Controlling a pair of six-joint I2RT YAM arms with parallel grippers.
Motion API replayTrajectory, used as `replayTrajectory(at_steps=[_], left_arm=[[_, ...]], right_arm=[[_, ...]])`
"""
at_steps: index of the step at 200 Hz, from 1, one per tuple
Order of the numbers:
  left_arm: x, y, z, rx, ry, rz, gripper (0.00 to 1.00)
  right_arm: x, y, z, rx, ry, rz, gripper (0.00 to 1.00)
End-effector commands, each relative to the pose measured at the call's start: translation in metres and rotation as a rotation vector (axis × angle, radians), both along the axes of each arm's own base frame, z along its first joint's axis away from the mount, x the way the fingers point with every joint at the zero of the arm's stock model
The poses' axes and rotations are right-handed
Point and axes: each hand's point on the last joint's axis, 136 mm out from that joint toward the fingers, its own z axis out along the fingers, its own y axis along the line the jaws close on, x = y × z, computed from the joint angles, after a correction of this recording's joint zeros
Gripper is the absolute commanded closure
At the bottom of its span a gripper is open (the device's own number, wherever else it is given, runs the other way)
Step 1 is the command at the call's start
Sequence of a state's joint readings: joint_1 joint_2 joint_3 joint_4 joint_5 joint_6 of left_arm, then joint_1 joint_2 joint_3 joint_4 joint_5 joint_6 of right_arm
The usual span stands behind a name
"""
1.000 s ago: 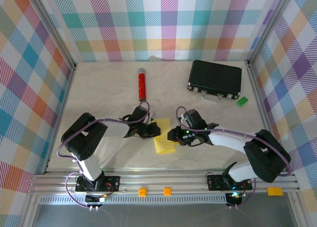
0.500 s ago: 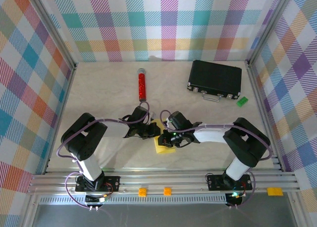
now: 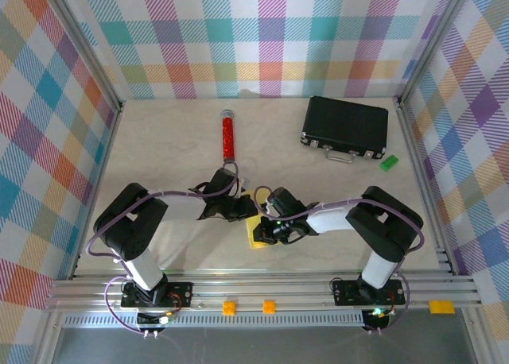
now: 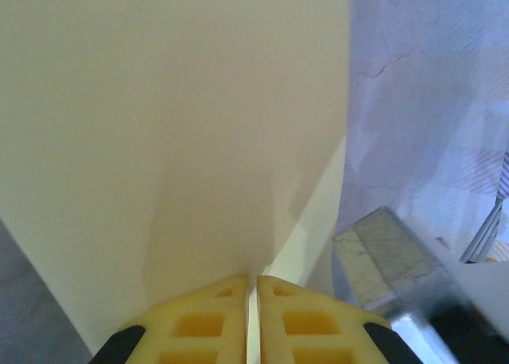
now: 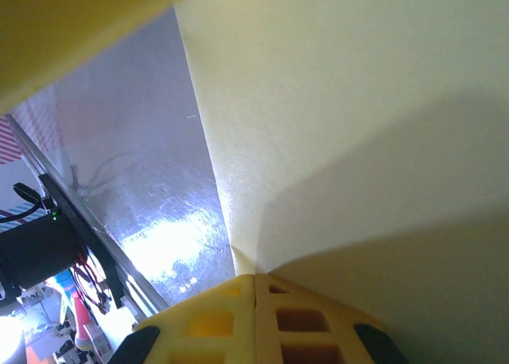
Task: Fold a paper plane with a square sheet of paper (pick it up from the middle)
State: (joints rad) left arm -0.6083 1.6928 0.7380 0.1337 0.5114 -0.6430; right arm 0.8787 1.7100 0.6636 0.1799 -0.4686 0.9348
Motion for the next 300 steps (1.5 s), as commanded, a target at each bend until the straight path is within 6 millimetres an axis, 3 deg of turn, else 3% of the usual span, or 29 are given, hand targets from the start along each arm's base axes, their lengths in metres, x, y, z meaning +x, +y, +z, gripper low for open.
replayTrajectory(at_steps=[1, 56, 171, 223, 300], left_arm=[[0.009, -0.002, 0.021, -0.032, -0.029, 0.003, 0.88], [0.006, 0.007, 0.018, -0.026, -0.03, 0.018, 0.93], [0.04, 0.039, -0.038, -0.006, 0.075, 0.136, 0.94], [0.06, 0.052, -0.04, 0.039, 0.102, 0.185, 0.94], [0.083, 0.053, -0.031, 0.057, 0.091, 0.184, 0.93]], right_arm=[[-0.012, -0.017, -0.025, -0.095, 0.046, -0.019, 0.98], [-0.011, -0.022, -0.027, -0.123, 0.044, -0.028, 0.98], [-0.013, -0.027, -0.028, -0.152, 0.047, -0.024, 0.98], [-0.015, -0.029, -0.03, -0.161, 0.053, -0.02, 0.98], [-0.017, -0.031, -0.032, -0.171, 0.055, -0.01, 0.98]])
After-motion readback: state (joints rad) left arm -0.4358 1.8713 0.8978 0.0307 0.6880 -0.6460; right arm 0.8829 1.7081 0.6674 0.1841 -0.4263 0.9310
